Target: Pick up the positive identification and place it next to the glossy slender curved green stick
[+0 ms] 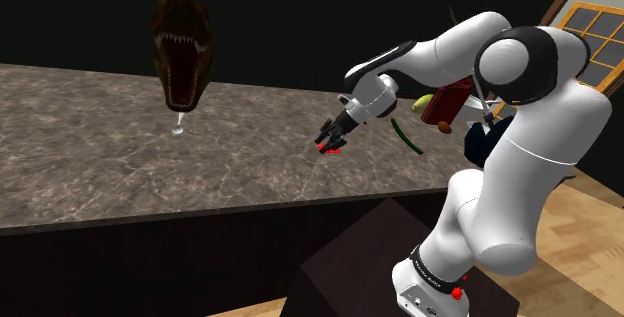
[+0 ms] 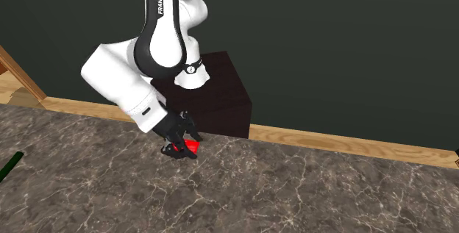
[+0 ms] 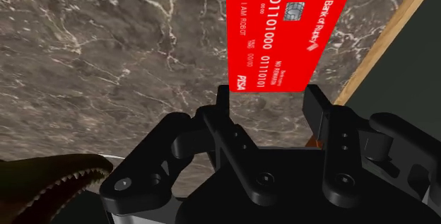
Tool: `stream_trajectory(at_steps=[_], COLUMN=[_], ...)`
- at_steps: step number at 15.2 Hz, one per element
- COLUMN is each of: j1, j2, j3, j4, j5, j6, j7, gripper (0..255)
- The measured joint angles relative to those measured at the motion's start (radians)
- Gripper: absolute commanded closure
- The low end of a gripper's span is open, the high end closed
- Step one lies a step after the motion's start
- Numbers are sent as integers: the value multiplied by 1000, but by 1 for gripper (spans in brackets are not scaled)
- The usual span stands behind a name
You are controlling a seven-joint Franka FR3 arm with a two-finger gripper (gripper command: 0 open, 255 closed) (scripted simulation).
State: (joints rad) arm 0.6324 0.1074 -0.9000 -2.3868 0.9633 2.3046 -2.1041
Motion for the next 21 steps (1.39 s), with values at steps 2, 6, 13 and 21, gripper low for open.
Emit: stream_trajectory(at_steps=[2,6,13,21], j1=[-46,-119,-296,-565], j2=[37,65,192,388], j3=[-25,-72,-112,-85], j4=[28,57,173,380], j5=[0,-33,-40,-17], j6=[-55,-134,-315,-520], j7=[-50,-116,-253,-396], gripper=[255,255,255,255])
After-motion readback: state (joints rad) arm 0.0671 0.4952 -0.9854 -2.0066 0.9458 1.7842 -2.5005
